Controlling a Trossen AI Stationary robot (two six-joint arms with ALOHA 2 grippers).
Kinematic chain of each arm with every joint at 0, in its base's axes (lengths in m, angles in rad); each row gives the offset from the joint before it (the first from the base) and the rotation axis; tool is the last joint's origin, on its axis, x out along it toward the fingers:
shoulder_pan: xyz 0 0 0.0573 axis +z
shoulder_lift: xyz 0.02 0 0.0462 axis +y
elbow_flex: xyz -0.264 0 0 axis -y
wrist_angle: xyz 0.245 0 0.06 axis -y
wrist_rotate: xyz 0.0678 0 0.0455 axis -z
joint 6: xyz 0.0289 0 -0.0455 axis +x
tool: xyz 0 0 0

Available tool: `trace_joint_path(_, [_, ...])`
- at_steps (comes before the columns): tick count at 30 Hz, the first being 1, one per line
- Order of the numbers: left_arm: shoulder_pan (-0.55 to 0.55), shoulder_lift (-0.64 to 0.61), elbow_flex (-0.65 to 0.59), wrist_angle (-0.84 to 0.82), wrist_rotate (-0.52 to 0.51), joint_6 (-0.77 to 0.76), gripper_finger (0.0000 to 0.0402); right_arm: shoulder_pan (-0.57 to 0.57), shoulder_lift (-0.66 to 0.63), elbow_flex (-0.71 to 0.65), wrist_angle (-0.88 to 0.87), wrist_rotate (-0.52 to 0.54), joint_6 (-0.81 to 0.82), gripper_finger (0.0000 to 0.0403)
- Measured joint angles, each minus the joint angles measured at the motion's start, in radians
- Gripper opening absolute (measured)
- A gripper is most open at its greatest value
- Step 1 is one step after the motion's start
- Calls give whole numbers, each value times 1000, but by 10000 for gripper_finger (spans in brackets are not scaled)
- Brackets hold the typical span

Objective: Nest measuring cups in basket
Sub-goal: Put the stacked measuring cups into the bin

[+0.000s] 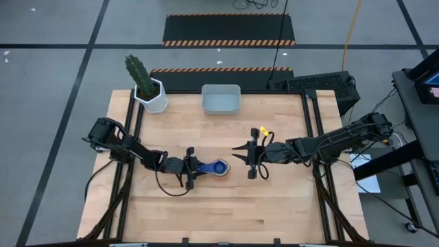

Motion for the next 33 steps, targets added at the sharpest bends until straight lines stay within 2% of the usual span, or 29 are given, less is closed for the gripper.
trace_joint_path(33, [57, -1, -1, 43, -12, 89, 137, 0, -13, 0, -19, 8, 0, 80])
